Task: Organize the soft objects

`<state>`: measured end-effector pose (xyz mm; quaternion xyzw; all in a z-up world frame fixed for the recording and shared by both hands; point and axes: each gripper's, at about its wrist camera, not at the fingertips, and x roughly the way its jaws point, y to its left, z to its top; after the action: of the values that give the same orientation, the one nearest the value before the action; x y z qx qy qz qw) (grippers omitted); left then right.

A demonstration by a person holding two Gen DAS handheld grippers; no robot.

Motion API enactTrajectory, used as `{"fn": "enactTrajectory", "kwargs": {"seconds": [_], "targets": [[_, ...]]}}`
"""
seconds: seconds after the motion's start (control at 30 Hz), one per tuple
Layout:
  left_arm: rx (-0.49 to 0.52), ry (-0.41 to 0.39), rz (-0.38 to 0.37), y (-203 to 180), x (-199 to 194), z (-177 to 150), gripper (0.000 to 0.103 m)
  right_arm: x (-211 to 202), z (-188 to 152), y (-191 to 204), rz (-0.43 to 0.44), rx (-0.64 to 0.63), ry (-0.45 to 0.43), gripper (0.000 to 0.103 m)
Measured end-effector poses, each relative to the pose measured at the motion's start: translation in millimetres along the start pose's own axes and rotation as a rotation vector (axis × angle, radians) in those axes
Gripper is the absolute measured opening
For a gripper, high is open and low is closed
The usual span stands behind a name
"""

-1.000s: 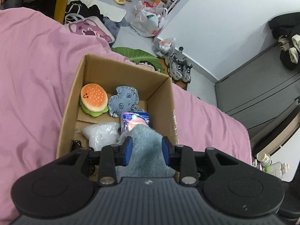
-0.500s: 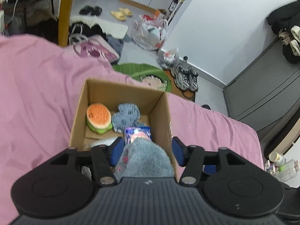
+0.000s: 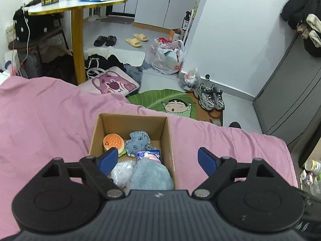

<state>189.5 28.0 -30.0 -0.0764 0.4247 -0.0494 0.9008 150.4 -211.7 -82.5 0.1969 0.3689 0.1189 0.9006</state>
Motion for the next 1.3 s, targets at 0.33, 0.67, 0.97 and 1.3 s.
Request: {"fn": "enactTrajectory", "kwargs": {"seconds": [0.33,0.67,0.97,1.3], "targets": [[0.012,-0.048,0.017,-19,-39,-21,0.086,-33,-5,-29,-0.016,0.028,-0.068,0.103],[0.023,-0.111,0.053,-20,-80,-42,0.093,-69,-12,-38,-0.036,0.009,-0.103,0.103],[0.058,-0.138,0.091,-23,-109,-57,0.103,-94,-17,-27,-0.059,-0.012,-0.093,0.103],[0.035,-0.159,0.105,-10,-139,-69,0.103,-119,-28,-10,-0.085,-0.056,-0.093,0.103]]}}
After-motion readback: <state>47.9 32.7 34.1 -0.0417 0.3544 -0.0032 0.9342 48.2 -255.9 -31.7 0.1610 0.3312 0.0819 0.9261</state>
